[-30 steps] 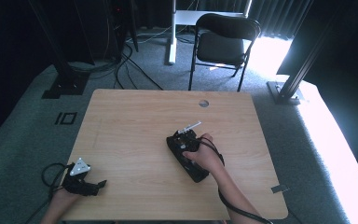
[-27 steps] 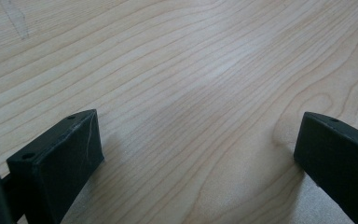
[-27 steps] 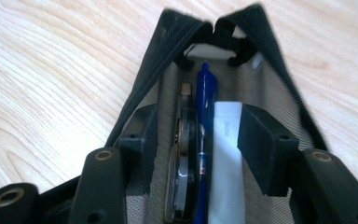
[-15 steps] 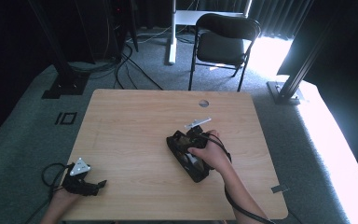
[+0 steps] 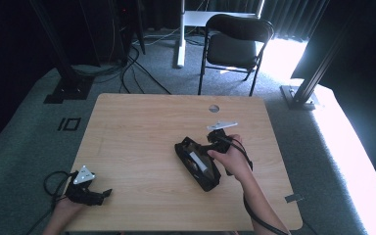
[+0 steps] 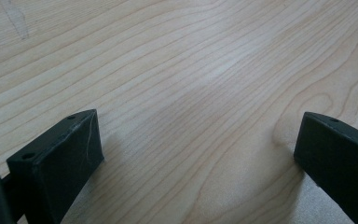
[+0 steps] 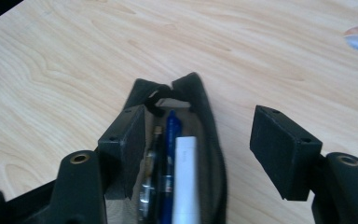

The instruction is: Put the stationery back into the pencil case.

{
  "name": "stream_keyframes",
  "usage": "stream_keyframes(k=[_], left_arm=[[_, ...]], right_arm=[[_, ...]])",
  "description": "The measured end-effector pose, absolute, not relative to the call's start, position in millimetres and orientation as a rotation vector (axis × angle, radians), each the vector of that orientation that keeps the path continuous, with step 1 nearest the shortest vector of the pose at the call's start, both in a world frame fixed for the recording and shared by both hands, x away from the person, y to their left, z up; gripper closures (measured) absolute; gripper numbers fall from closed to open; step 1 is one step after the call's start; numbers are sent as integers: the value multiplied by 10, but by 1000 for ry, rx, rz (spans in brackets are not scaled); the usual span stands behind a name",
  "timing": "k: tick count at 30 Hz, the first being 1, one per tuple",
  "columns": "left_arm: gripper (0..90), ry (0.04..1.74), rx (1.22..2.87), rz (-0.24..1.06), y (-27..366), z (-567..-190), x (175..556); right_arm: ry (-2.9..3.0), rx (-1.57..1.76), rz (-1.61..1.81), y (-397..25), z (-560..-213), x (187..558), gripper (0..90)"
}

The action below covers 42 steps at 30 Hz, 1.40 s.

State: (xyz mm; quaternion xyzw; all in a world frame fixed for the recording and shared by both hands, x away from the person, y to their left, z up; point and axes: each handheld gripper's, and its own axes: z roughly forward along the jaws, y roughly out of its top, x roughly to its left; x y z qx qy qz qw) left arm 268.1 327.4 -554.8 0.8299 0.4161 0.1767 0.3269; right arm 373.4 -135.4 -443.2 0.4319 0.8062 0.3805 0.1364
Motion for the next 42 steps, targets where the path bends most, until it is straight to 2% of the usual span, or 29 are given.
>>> stream_keyframes(k=[8, 42], left_arm=[[11, 1090, 2174, 463, 3274, -5548, 2681], [11, 1090, 2174, 463, 3274, -5549, 2681]], right_arm=[[2256, 1269, 1125, -1559, -4443, 3745, 329], [2095, 1487, 971, -2386, -5028, 3636, 266]])
